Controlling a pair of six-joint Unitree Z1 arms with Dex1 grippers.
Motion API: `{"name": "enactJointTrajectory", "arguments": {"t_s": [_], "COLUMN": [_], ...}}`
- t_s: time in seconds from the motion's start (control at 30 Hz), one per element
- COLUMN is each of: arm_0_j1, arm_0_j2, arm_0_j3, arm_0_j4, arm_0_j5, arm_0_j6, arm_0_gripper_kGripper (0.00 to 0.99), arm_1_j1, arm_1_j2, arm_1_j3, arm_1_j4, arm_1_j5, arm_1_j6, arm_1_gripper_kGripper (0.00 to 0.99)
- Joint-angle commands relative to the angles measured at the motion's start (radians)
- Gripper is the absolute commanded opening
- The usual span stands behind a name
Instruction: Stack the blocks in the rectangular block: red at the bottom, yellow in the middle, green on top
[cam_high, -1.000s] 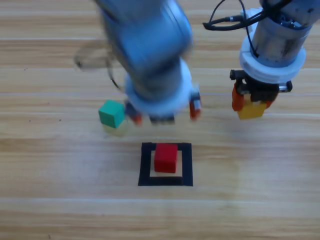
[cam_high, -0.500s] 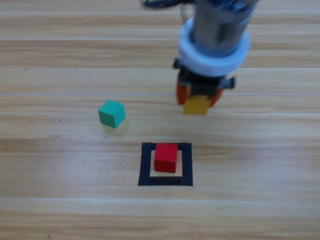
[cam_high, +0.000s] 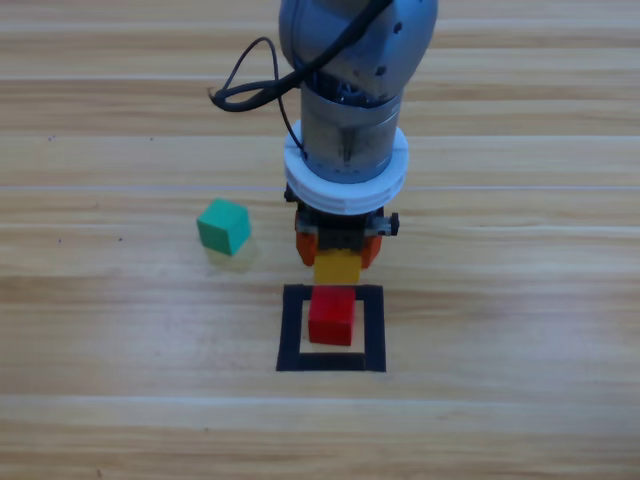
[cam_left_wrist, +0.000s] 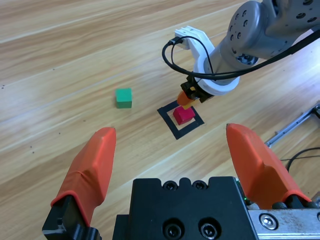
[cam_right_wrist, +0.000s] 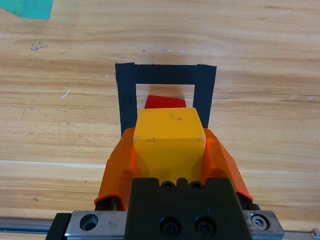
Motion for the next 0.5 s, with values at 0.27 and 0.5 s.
{"name": "enactJointTrajectory", "arguments": {"t_s": [0.27,0.5], "arm_0_j1": [0.013,0.013], "arm_0_j2": [-0.002,0.009], "arm_0_j3": [0.023,0.025], "arm_0_j4": [0.019,0.019], "arm_0_j5": [-0.025,-0.025], "arm_0_j6": [-0.028,-0.037], "arm_0_gripper_kGripper": [0.95,0.95], "arm_1_j1": [0.036,0.042], "arm_1_j2": [0.092,0.101], "arm_1_j3": [-0.007,-0.011], "arm_1_j4": [0.011,0.011], "arm_1_j5": [0.011,0.024], "arm_1_j6": [0.019,0.022], "arm_1_gripper_kGripper": [0.0,0.0]}}
